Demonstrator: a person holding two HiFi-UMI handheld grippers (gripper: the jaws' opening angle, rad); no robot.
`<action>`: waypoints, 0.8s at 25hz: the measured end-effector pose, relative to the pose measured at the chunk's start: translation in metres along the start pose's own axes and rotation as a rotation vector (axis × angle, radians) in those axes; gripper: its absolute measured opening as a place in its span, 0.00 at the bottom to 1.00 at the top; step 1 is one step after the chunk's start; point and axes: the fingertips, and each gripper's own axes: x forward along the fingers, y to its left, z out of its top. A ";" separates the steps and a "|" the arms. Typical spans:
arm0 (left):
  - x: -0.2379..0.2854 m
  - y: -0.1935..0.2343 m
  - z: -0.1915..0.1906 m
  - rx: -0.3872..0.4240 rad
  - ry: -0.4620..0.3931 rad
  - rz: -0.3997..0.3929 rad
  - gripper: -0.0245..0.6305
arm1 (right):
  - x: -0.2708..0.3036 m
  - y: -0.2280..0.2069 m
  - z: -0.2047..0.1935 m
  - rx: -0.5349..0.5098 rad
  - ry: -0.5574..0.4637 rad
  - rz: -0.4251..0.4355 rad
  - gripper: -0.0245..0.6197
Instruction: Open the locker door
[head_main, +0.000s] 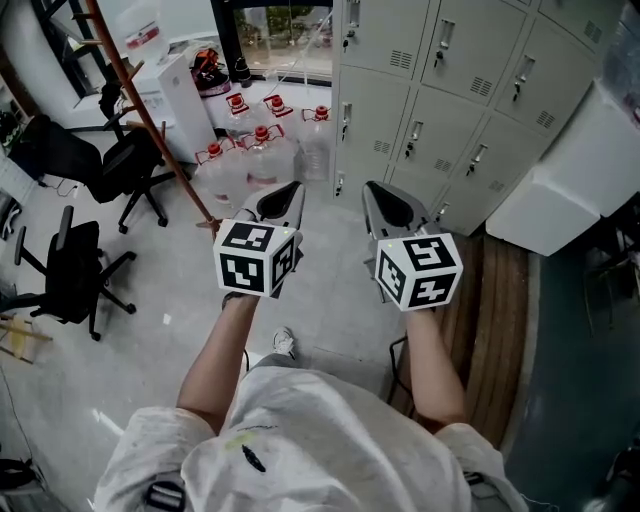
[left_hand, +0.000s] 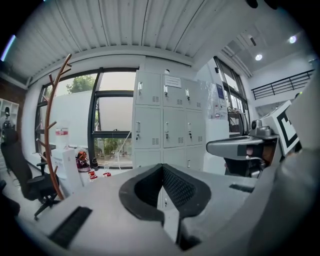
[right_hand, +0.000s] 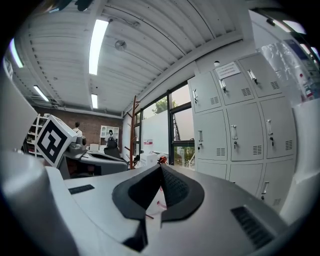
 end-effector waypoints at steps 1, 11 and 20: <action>0.003 0.001 0.000 -0.003 0.000 -0.003 0.05 | 0.002 -0.002 0.000 0.002 0.001 -0.001 0.03; 0.053 0.028 0.002 -0.014 -0.003 -0.049 0.05 | 0.050 -0.022 -0.002 0.003 0.016 -0.021 0.03; 0.115 0.089 0.030 -0.006 -0.019 -0.096 0.05 | 0.133 -0.042 0.023 -0.014 0.009 -0.061 0.03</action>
